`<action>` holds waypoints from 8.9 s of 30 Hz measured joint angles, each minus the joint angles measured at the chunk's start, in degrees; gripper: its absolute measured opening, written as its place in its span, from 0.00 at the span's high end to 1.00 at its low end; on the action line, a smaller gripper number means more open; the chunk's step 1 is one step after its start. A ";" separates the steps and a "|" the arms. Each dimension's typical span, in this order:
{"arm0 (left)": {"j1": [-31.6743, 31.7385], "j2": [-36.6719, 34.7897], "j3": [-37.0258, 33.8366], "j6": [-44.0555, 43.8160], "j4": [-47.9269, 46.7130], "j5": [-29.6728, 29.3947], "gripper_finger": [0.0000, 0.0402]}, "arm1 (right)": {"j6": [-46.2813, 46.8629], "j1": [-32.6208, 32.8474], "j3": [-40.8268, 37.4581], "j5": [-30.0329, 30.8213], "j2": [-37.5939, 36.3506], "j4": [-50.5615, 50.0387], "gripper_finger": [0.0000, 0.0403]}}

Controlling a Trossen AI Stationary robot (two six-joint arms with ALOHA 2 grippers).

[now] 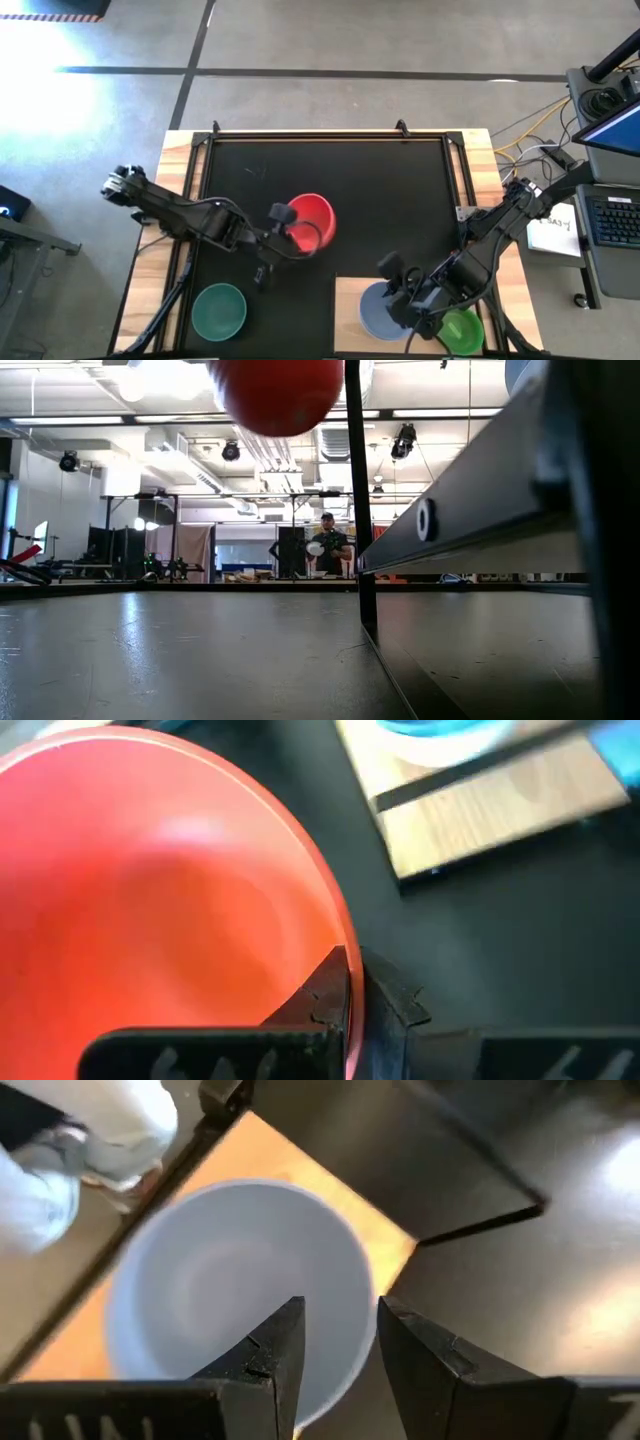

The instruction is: Place and stack bowls onto a shelf

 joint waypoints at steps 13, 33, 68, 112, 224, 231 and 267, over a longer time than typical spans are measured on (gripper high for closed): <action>8.41 12.43 13.71 22.38 -17.22 5.98 1.00 | -10.46 -7.17 -0.02 13.50 -2.53 -0.29 0.71; 12.51 13.19 15.39 36.53 -11.41 20.81 1.00 | -21.96 -22.31 -0.02 1.03 -2.83 1.89 0.71; 12.55 13.15 17.37 29.15 -0.81 27.72 0.91 | -22.64 -25.52 -0.07 -23.05 -2.47 1.71 0.98; 12.88 13.11 18.25 -5.97 -15.54 11.68 0.59 | 23.51 -5.67 -0.02 -16.81 -4.61 -1.46 0.98; -20.55 12.43 6.90 -89.14 -29.51 11.13 0.60 | 28.03 11.64 -3.50 8.15 6.37 4.52 0.74; -22.39 12.45 0.61 -99.53 -20.39 19.97 0.61 | 26.91 11.59 -3.50 8.18 5.70 2.64 0.75; -23.86 12.78 -16.52 -98.59 -5.25 21.09 0.98 | 22.20 11.48 -3.48 8.60 5.70 2.05 0.75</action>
